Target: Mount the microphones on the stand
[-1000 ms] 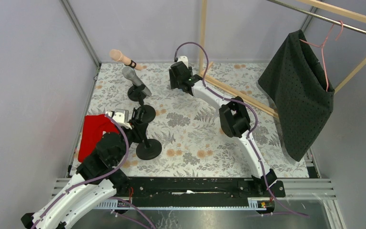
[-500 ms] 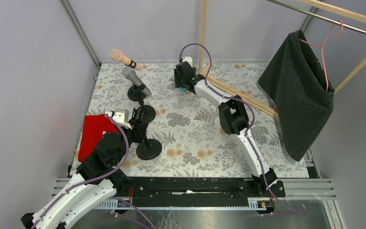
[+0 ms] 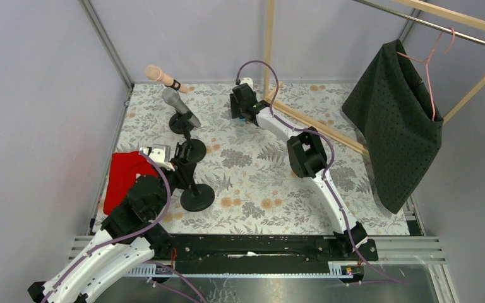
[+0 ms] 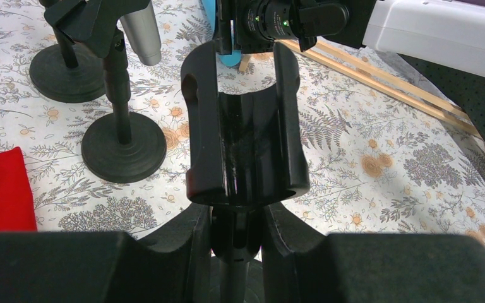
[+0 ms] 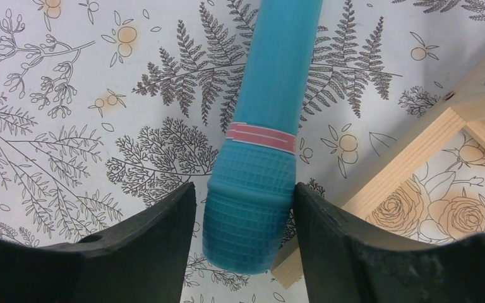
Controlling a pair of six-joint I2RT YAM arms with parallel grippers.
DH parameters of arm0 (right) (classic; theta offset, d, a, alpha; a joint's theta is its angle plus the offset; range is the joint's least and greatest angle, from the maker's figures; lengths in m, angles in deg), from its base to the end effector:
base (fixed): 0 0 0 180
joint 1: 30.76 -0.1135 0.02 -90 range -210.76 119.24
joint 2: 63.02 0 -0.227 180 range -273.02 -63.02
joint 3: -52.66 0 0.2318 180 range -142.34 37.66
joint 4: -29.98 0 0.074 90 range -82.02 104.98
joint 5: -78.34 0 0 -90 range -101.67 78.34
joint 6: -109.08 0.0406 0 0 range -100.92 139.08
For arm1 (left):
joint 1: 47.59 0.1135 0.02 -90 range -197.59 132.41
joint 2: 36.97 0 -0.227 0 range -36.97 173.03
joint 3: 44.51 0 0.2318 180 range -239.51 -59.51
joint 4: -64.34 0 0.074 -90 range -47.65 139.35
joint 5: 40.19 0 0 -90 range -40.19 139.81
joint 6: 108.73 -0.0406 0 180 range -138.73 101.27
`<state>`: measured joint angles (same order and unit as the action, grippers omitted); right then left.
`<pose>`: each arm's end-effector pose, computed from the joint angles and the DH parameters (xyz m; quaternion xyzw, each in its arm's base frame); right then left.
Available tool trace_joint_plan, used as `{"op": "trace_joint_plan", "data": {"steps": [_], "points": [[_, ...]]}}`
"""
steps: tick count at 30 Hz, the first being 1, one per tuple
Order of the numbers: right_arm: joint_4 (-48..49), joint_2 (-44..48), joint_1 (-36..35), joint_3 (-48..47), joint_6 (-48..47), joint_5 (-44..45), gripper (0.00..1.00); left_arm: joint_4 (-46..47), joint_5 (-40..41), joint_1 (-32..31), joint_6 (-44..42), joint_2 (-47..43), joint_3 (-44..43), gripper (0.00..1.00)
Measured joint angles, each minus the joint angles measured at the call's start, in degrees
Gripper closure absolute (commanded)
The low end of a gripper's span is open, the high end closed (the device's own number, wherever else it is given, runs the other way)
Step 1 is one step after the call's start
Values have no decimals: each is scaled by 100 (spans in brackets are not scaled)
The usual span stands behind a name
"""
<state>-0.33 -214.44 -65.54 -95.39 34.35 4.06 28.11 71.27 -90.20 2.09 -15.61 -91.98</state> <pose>0.4538 0.3018 0.1458 -0.0844 0.8717 0.0885 0.4746 0.1034 -0.0749 0.2786 0.0250 0.7623 -0.2102 0.6116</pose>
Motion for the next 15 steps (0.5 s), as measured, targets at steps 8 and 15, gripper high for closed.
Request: {"op": "trace_joint_plan", "data": {"steps": [8,15], "points": [[136,-20,7,22,44,-118,62,0,0,0,0,0,0,100],[909,398,-13,960,-131,-603,67,-2,9,0,0,0,0,100]]}}
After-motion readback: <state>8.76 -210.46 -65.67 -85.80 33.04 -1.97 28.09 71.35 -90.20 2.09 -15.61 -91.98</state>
